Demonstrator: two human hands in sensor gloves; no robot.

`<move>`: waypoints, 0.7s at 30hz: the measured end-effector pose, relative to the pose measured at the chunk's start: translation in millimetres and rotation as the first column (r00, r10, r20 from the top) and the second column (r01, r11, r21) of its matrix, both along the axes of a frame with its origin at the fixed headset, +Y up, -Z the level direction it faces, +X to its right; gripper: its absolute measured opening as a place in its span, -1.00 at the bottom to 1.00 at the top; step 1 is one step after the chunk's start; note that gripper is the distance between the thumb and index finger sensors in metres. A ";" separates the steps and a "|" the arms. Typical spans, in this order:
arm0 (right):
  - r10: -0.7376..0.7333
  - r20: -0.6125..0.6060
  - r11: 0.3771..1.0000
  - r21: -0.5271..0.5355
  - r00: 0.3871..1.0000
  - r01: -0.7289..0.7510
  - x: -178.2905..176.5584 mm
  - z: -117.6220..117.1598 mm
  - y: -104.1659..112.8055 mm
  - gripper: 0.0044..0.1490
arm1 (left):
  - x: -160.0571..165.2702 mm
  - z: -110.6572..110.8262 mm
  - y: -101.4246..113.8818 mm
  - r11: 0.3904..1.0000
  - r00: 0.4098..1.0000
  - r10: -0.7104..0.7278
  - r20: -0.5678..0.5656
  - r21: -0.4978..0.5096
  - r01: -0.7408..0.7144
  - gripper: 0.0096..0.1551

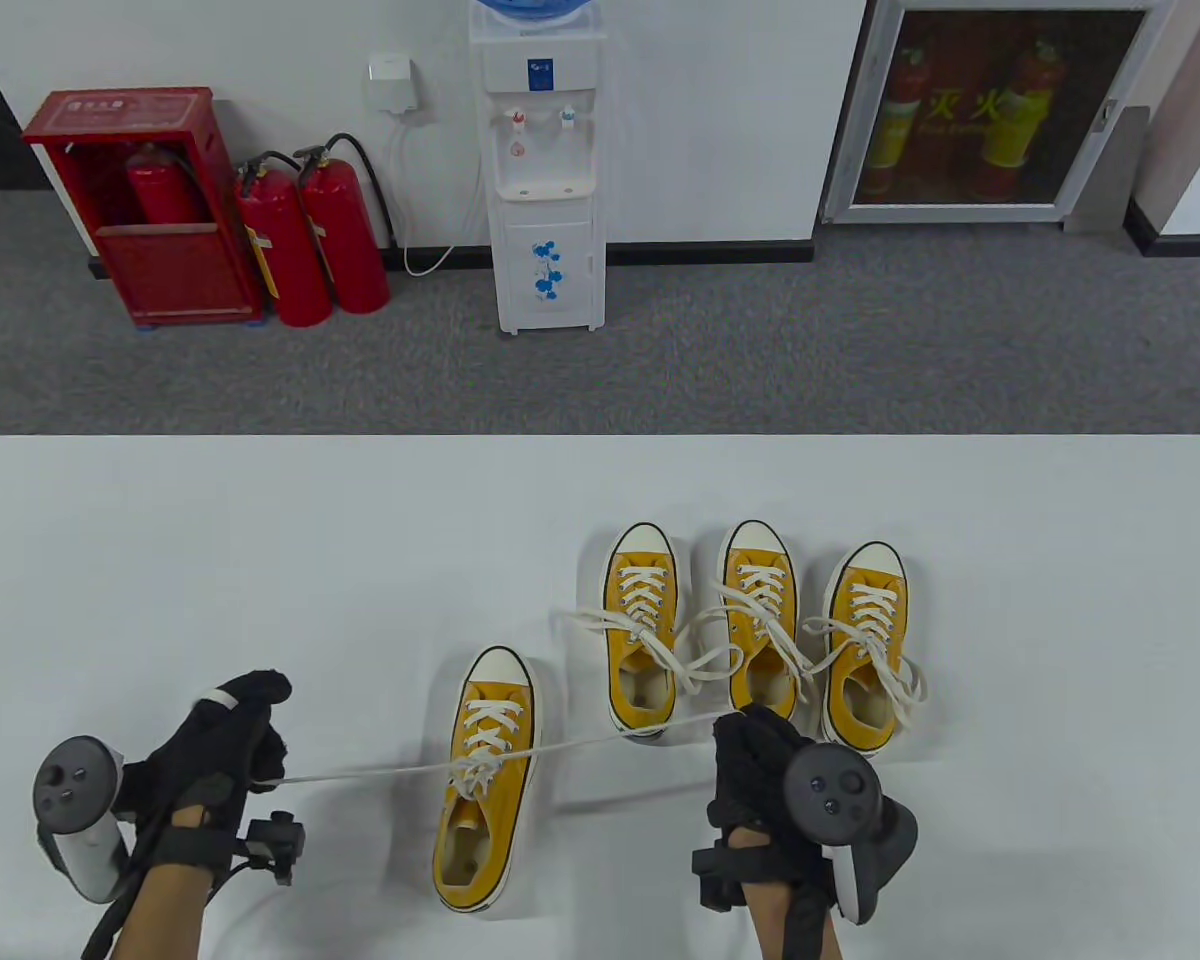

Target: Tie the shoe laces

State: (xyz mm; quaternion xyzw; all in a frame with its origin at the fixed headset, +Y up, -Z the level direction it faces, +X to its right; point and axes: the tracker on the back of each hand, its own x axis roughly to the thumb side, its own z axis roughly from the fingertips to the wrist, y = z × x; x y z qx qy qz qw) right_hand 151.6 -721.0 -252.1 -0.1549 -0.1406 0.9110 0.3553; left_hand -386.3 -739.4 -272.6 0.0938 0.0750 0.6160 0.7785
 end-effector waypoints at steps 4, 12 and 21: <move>0.013 0.032 0.999 -0.054 0.999 -0.011 8.7 0.5 -4.5 -0.42 | -8.7 0.0 -2.2 0.996 0.997 -0.072 -0.026 -0.055 0.070 -0.62; 0.086 0.069 0.983 -0.169 0.994 -0.073 17.6 0.1 -8.1 -0.44 | -26.2 4.5 -7.5 0.983 0.987 -0.117 -0.114 -0.152 0.099 -0.61; 0.087 0.088 0.969 -0.237 0.992 -0.064 24.5 -2.6 -16.2 -0.45 | -37.2 4.1 -26.7 0.956 0.983 -0.119 -0.142 -0.285 0.074 -0.61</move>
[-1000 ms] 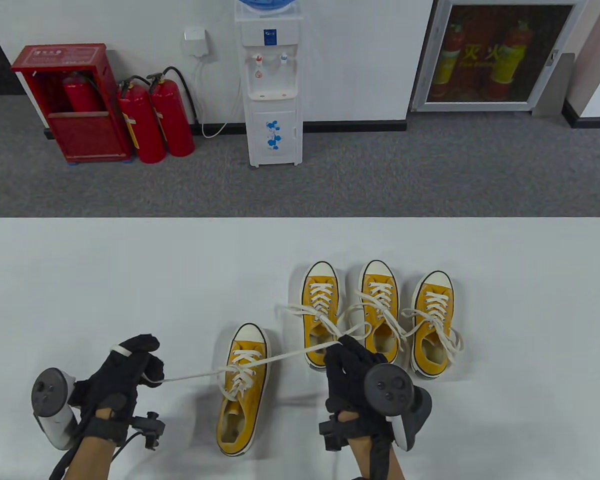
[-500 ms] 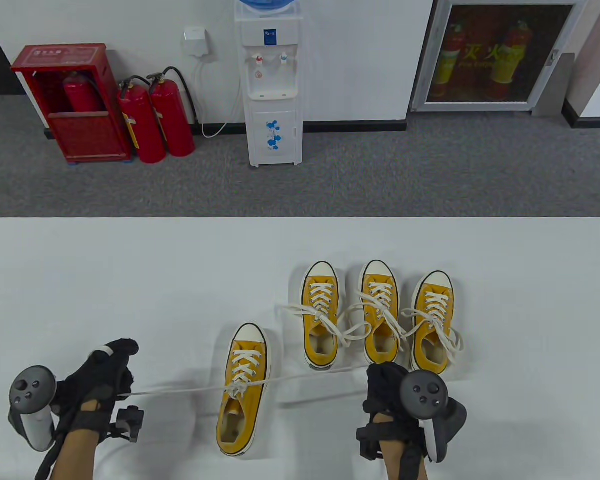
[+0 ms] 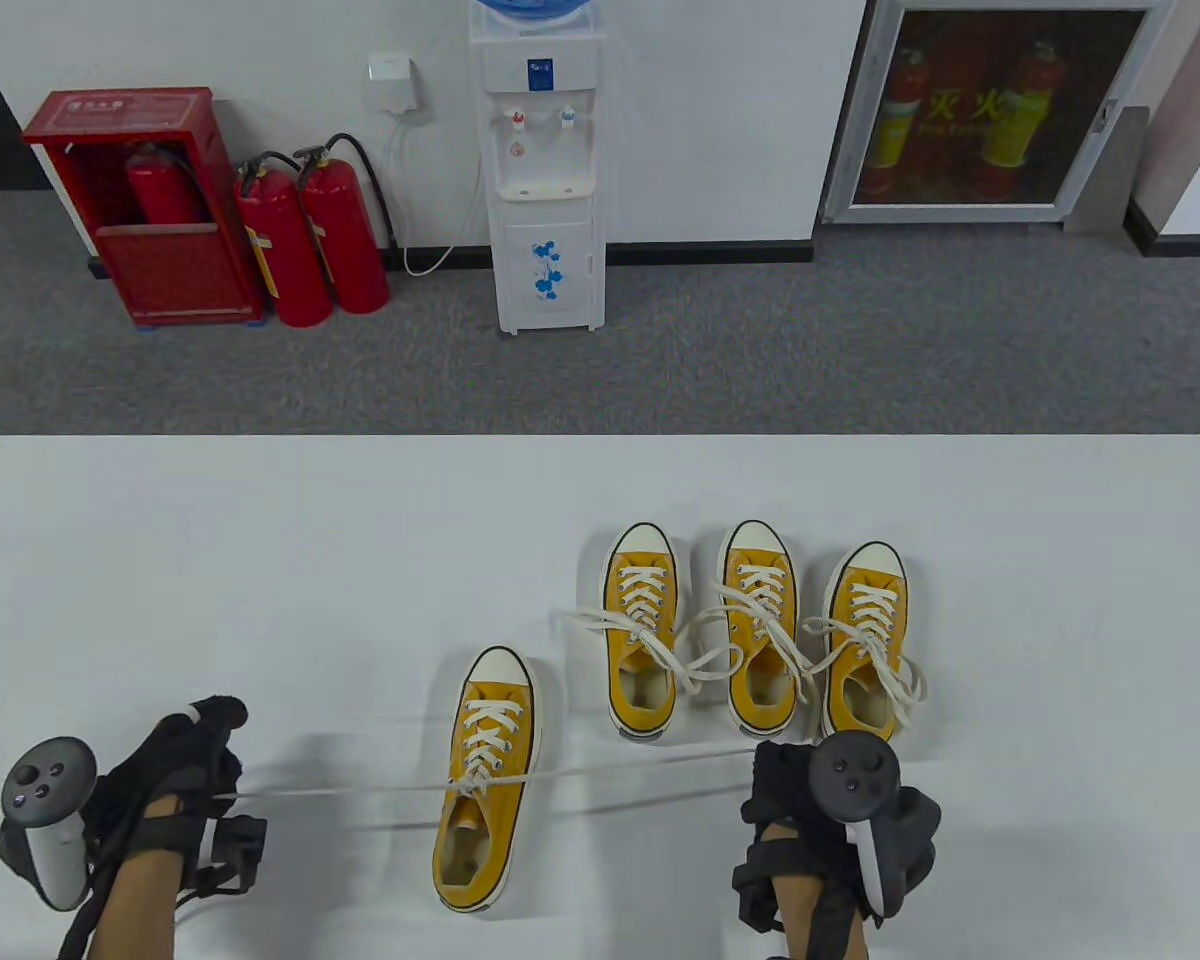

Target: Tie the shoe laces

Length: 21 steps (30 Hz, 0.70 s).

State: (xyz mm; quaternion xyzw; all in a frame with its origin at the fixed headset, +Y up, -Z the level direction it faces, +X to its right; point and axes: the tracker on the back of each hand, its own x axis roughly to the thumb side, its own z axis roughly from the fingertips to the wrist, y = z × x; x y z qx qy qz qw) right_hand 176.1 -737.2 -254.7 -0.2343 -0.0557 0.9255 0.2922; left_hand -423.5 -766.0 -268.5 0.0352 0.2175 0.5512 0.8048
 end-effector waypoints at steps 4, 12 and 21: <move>-0.006 -0.002 1.000 -0.012 1.000 0.006 1.3 -1.0 -3.3 -0.45 | 0.9 -1.2 -1.1 1.000 1.000 -0.002 0.018 -0.015 0.002 -0.60; -0.020 -0.017 0.999 0.042 1.000 0.021 -1.1 2.2 4.2 -0.39 | 6.2 -3.2 1.1 0.999 0.998 -0.035 0.055 -0.020 0.037 -0.60; -0.092 -0.072 0.985 0.140 0.993 0.102 -7.2 7.6 20.5 -0.31 | 10.6 -6.3 -0.4 0.999 0.996 -0.024 0.087 -0.023 0.026 -0.60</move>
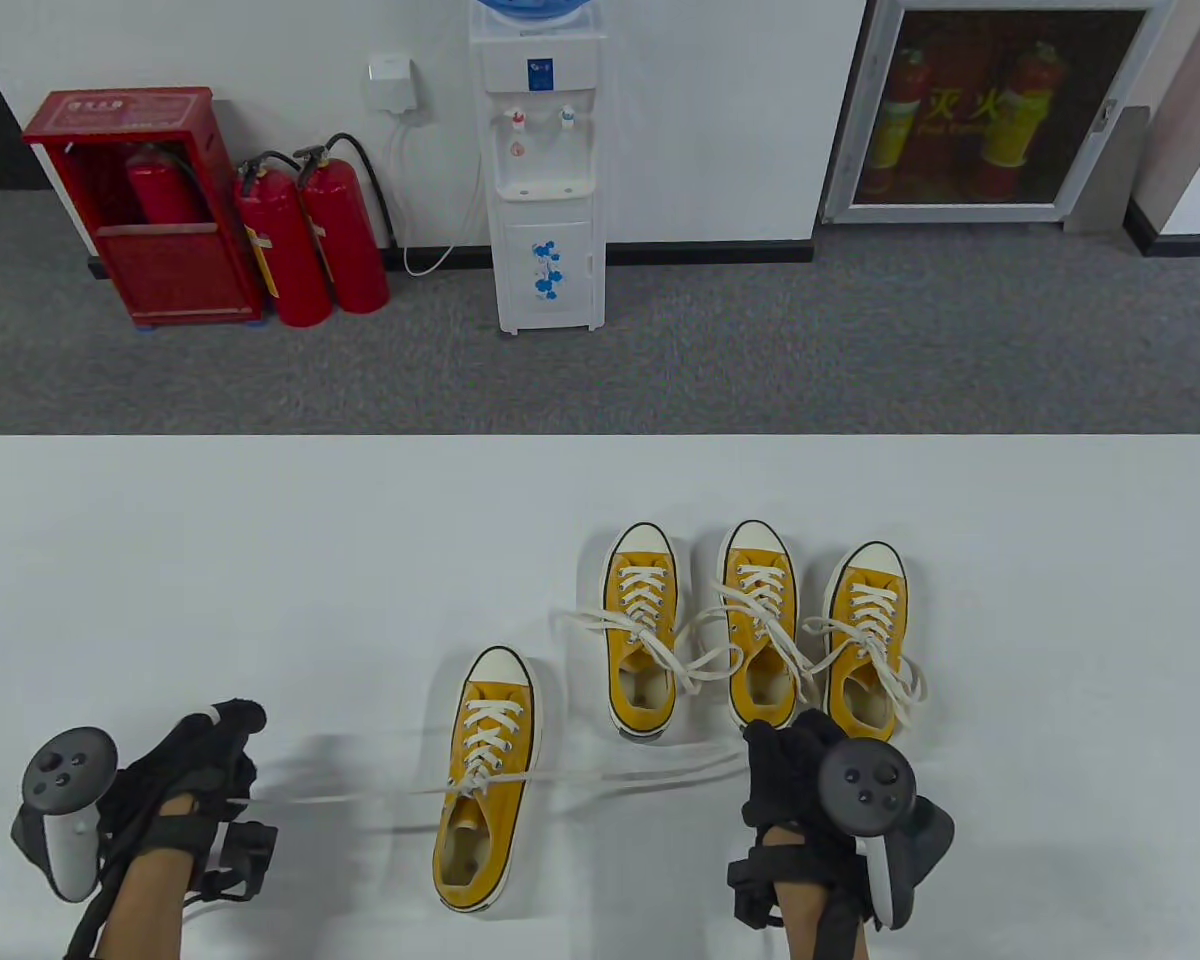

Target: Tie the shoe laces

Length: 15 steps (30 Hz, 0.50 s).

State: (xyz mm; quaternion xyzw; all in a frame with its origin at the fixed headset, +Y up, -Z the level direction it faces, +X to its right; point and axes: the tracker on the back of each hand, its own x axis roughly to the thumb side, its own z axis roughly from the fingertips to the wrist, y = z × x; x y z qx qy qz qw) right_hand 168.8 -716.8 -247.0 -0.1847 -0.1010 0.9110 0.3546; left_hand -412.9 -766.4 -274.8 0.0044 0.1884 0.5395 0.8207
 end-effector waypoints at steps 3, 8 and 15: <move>-0.002 -0.091 1.000 0.016 0.996 0.004 -18.3 -2.9 6.2 -0.31 | 3.0 -1.0 -0.5 1.000 1.000 -0.001 0.014 -0.003 0.002 -0.60; 0.066 -0.280 0.998 0.019 0.958 -0.063 -68.2 -12.3 17.3 -0.31 | 5.1 -2.1 -0.7 1.000 1.000 -0.010 0.025 -0.004 0.010 -0.60; 0.163 -0.541 0.967 -0.078 0.825 -0.242 -147.3 -27.4 7.3 -0.23 | 5.9 -2.5 -1.7 1.000 0.999 -0.006 0.033 -0.005 0.006 -0.60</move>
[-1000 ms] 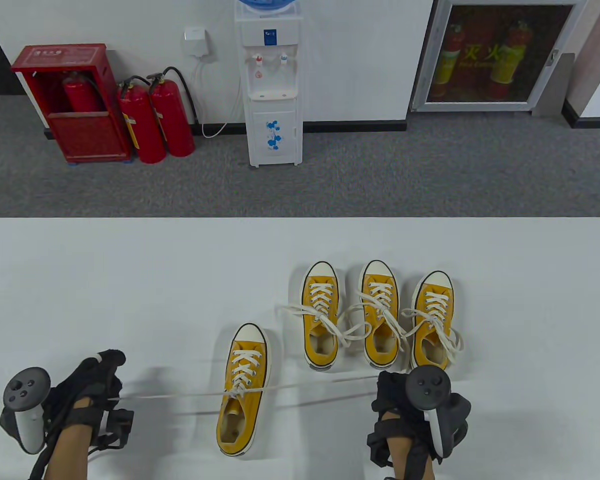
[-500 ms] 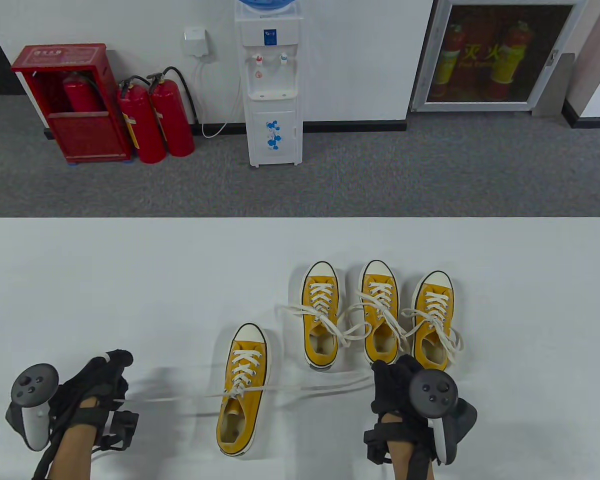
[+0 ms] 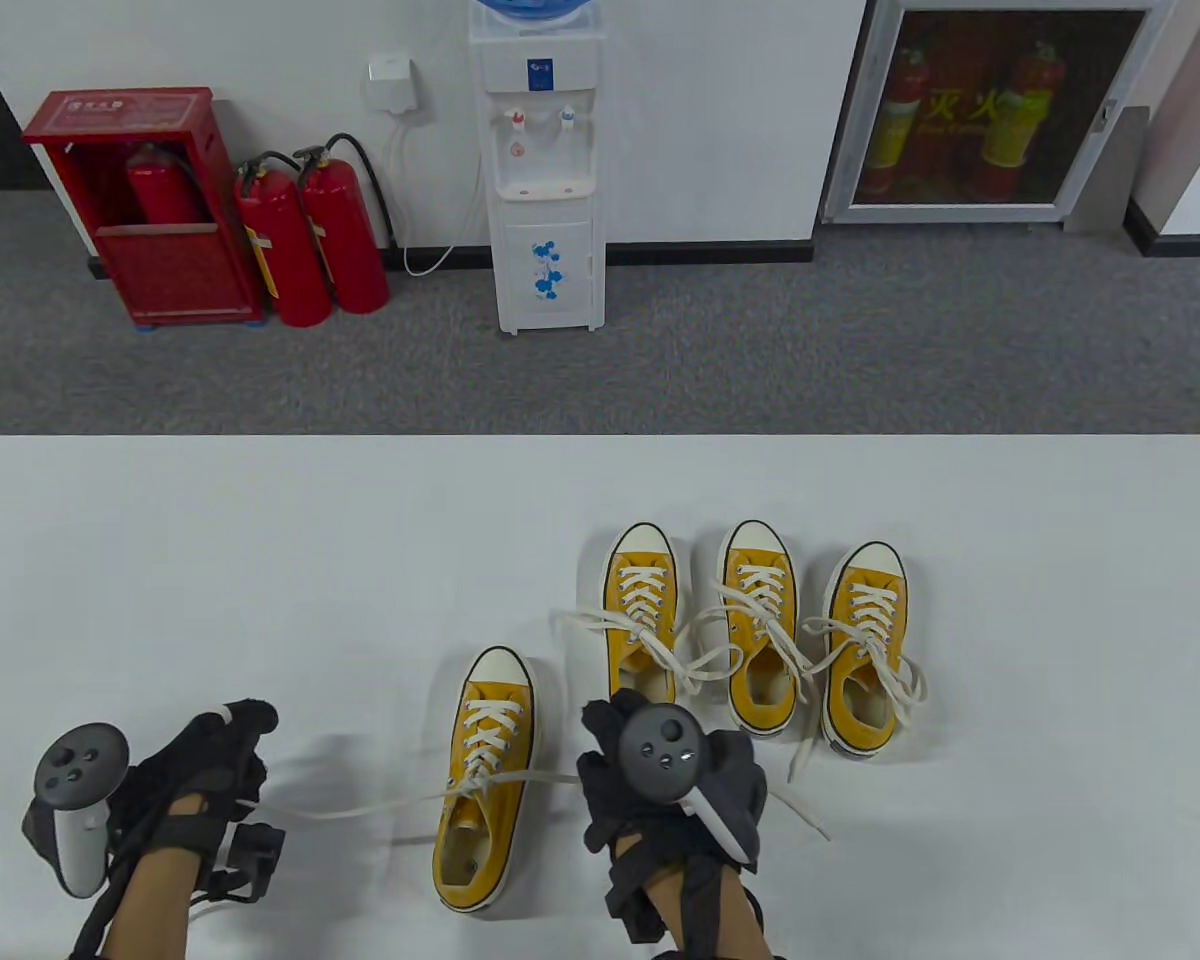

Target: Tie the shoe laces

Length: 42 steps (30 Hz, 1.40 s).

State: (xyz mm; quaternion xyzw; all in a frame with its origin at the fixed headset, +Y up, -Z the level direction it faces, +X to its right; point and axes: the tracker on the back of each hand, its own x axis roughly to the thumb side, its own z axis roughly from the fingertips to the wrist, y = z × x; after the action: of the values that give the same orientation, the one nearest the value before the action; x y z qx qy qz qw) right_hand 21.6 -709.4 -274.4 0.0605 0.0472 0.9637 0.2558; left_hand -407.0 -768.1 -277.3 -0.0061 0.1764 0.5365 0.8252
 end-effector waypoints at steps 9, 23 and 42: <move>-0.044 -0.117 0.996 -0.087 0.992 0.033 -42.9 -10.7 -26.6 -0.26 | 0.6 -0.8 -0.3 1.000 1.000 0.003 0.003 -0.001 -0.003 -0.59; -0.492 -0.039 0.863 -0.156 0.870 0.481 -5.9 -10.9 -39.9 -0.48 | -4.3 -2.4 -1.3 1.000 1.000 0.002 -0.017 -0.013 -0.003 -0.59; -0.911 -0.100 0.395 -0.491 0.400 0.777 -50.6 -18.3 -30.8 -0.41 | 2.3 -1.2 8.8 0.997 0.996 0.082 0.046 0.000 -0.082 -0.58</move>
State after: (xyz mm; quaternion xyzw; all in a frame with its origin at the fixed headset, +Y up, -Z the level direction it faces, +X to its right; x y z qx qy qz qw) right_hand -29.0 -740.3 -292.7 0.1994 0.2331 0.6338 0.7100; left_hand -404.7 -759.3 -278.6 -0.0250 0.1566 0.5699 0.8063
